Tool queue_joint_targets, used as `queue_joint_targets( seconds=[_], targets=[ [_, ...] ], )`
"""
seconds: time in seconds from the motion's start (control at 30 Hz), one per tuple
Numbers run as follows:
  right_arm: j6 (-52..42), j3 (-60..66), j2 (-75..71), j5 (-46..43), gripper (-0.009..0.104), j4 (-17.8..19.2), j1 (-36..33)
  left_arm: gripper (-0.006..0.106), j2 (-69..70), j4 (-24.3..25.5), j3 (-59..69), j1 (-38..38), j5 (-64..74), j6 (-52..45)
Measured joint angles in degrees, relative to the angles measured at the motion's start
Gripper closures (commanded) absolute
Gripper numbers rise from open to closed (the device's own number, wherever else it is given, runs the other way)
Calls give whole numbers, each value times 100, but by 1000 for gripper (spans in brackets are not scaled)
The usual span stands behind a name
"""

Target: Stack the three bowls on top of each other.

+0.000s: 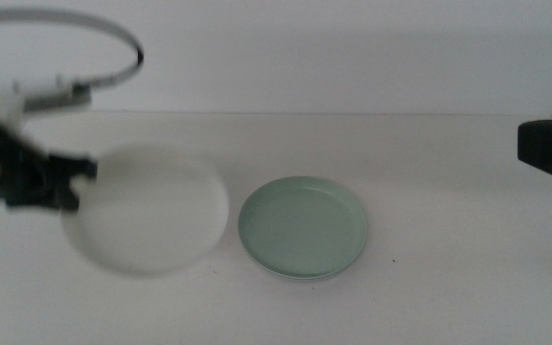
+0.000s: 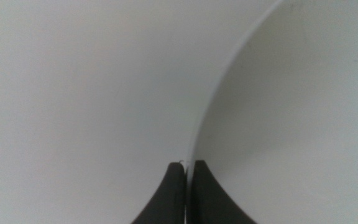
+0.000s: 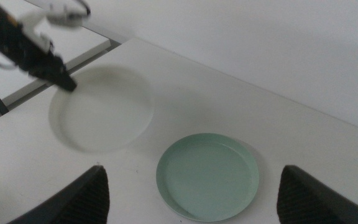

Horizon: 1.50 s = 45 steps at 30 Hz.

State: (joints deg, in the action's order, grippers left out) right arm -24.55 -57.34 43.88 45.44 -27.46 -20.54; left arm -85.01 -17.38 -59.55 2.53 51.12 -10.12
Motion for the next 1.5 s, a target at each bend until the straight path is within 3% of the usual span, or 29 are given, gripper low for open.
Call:
queue_joint_targets(
  seconds=[0.13, 0.43, 0.87, 1.03, 1.2, 1.3, 1.43, 1.5],
  targets=[
    [0, 0, 0, 0, 2, 0, 0, 102, -241, 15, -1145, -541, 529, 247],
    [0, 0, 0, 0, 2, 0, 0, 102, -2306, -63, -2858, -1892, 763, 537],
    [0, 0, 0, 0, 2, 0, 0, 102, -3199, -699, -3030, -2116, 263, 377],
    [0, 0, 0, 0, 2, 0, 0, 97, -3338, -817, -3042, -2127, 227, 307],
    [0, 0, 0, 0, 2, 0, 0, 77, -3434, -854, -3055, -2127, 227, 280],
    [0, 0, 0, 0, 2, 0, 0, 53, -3422, -799, -3117, -2127, 288, 270],
    [0, 0, 0, 0, 2, 0, 0, 10, -3072, -555, -3127, -2029, 415, 273],
    [0, 0, 0, 0, 2, 0, 0, 7, -2631, -276, -3111, -1900, 440, 341]
  ],
)
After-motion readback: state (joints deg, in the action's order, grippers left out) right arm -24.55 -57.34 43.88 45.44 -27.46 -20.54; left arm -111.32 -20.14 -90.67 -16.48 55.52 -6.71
